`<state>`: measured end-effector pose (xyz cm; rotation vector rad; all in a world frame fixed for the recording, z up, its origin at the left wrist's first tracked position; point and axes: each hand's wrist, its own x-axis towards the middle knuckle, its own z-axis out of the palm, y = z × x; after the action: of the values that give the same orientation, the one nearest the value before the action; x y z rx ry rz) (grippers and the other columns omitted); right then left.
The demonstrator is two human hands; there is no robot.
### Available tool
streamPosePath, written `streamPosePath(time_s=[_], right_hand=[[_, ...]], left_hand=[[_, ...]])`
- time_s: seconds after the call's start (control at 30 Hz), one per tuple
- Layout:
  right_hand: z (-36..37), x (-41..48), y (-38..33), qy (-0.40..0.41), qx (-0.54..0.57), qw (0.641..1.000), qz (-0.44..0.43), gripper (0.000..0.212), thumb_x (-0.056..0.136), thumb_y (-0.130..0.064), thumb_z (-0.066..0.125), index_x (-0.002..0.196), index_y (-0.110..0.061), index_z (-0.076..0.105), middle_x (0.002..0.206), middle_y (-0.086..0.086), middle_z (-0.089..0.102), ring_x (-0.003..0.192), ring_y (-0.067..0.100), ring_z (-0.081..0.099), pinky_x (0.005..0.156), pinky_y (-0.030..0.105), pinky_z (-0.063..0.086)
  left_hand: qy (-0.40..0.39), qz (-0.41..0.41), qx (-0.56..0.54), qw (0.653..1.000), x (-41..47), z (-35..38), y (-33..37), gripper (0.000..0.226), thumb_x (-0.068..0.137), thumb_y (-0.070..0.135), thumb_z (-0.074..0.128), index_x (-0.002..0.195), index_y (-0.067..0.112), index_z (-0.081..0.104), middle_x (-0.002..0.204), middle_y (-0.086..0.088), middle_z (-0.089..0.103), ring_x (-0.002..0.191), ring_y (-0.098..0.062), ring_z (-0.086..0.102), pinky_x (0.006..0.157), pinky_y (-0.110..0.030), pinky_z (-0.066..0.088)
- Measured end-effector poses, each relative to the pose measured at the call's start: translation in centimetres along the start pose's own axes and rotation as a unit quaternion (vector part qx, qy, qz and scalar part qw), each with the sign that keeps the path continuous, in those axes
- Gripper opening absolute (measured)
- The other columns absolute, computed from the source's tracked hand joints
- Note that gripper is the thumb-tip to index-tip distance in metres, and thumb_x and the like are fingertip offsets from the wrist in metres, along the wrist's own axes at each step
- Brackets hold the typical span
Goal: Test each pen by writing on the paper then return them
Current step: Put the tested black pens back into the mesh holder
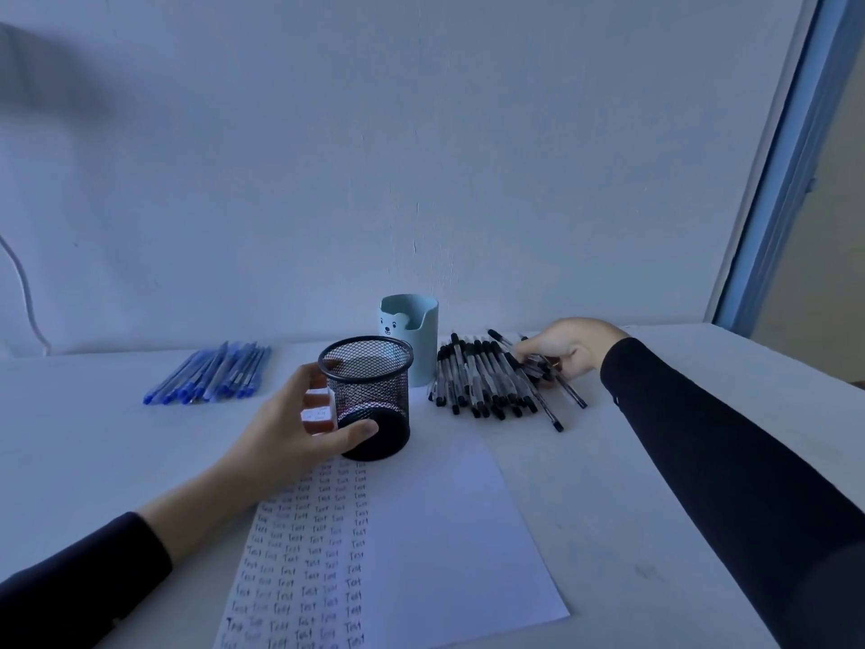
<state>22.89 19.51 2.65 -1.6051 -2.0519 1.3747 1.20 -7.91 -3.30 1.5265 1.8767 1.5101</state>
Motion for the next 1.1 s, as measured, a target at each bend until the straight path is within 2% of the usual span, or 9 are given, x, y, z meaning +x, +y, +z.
streamPosePath(time_s=[0.07, 0.17, 0.27, 0.4, 0.5, 0.57, 0.73, 0.9, 1.1], right_hand=[[0.0, -0.3, 0.0, -0.002, -0.008, 1.000, 0.002, 0.010, 0.088, -0.007, 0.062, 0.098, -0.007, 0.061, 0.111, 0.010, 0.053, 0.098, 0.028, 0.058, 0.077, 0.032, 0.050], [0.0, -0.5, 0.0, -0.023, -0.017, 1.000, 0.011, 0.014, 0.086, -0.003, 0.060, 0.075, -0.008, 0.053, 0.089, 0.011, 0.051, 0.068, 0.022, 0.052, 0.061, 0.029, 0.046], [0.3, -0.8, 0.0, -0.015, -0.035, 0.999, 0.000, 0.010, 0.091, -0.005, 0.056, 0.083, -0.006, 0.051, 0.091, 0.010, 0.050, 0.072, 0.023, 0.054, 0.056, 0.028, 0.048], [0.3, -0.3, 0.6, 0.014, -0.053, 0.998, -0.016, 0.013, 0.097, -0.018, 0.054, 0.102, -0.007, 0.057, 0.115, 0.012, 0.053, 0.099, 0.024, 0.055, 0.089, 0.034, 0.047], [-0.2, -0.5, 1.0, -0.006, -0.035, 0.999, -0.014, 0.021, 0.094, -0.013, 0.052, 0.074, -0.008, 0.052, 0.087, 0.012, 0.050, 0.062, 0.025, 0.049, 0.057, 0.031, 0.044], [-0.6, -0.7, 1.2, -0.021, -0.001, 1.000, 0.000, 0.027, 0.092, -0.006, 0.050, 0.065, -0.008, 0.045, 0.073, 0.009, 0.045, 0.054, 0.021, 0.040, 0.042, 0.025, 0.039], [-1.5, -1.5, 2.0, -0.044, 0.061, 0.997, 0.011, 0.026, 0.091, -0.004, 0.047, 0.066, -0.010, 0.046, 0.055, 0.007, 0.054, 0.048, 0.018, 0.047, 0.039, 0.020, 0.041], [-2.9, -2.8, 2.3, -0.061, 0.096, 0.994, -0.012, 0.012, 0.091, 0.000, 0.042, 0.086, -0.006, 0.052, 0.080, 0.010, 0.065, 0.048, 0.011, 0.045, 0.036, 0.018, 0.036], [-3.8, -5.9, 0.7, -0.106, 0.169, 0.973, -0.120, 0.011, 0.096, -0.003, 0.048, 0.086, -0.006, 0.052, 0.079, 0.009, 0.065, 0.056, 0.012, 0.046, 0.041, 0.019, 0.039]], left_hand=[[-0.003, 0.003, -0.006, 1.000, -0.1, -0.1, -0.1, 0.074, 0.055, 0.063, 0.081, 0.117, 0.034, 0.052, 0.110, 0.015, 0.064, 0.101, 0.002, 0.062, 0.076, -0.020, 0.055], [-0.001, 0.005, 0.002, 1.000, 0.0, 0.0, -0.1, 0.069, 0.060, 0.060, 0.080, 0.117, 0.033, 0.052, 0.112, 0.012, 0.063, 0.102, 0.000, 0.062, 0.079, -0.022, 0.056], [0.000, 0.005, -0.004, 1.000, 0.0, 0.1, 0.0, 0.064, 0.059, 0.050, 0.080, 0.114, 0.034, 0.052, 0.111, 0.010, 0.063, 0.099, -0.003, 0.065, 0.077, -0.022, 0.056], [-0.004, 0.004, -0.015, 1.000, -0.2, 0.0, 0.1, 0.067, 0.058, 0.060, 0.081, 0.113, 0.033, 0.052, 0.110, 0.012, 0.064, 0.093, -0.001, 0.067, 0.074, -0.020, 0.056], [-0.004, 0.004, -0.002, 1.000, -0.2, 0.0, 0.2, 0.065, 0.062, 0.050, 0.081, 0.116, 0.030, 0.051, 0.113, 0.010, 0.063, 0.093, 0.002, 0.065, 0.075, -0.020, 0.056], [-0.004, 0.008, 0.009, 1.000, -0.1, 0.0, 0.2, 0.069, 0.060, 0.048, 0.079, 0.119, 0.028, 0.050, 0.114, 0.010, 0.062, 0.094, 0.005, 0.064, 0.077, -0.021, 0.056], [-0.003, 0.008, 0.011, 1.000, -0.1, -0.1, 0.1, 0.075, 0.058, 0.064, 0.078, 0.119, 0.030, 0.050, 0.111, 0.012, 0.063, 0.093, 0.004, 0.065, 0.075, -0.021, 0.056], [-0.005, 0.007, 0.017, 1.000, -0.1, -0.2, -0.2, 0.080, 0.056, 0.068, 0.078, 0.120, 0.030, 0.049, 0.113, 0.013, 0.062, 0.098, -0.001, 0.065, 0.081, -0.027, 0.057], [-0.004, 0.007, 0.018, 1.000, -0.2, -0.1, 0.3, 0.075, 0.060, 0.059, 0.081, 0.121, 0.028, 0.049, 0.113, 0.013, 0.061, 0.095, 0.003, 0.064, 0.076, -0.019, 0.056]])
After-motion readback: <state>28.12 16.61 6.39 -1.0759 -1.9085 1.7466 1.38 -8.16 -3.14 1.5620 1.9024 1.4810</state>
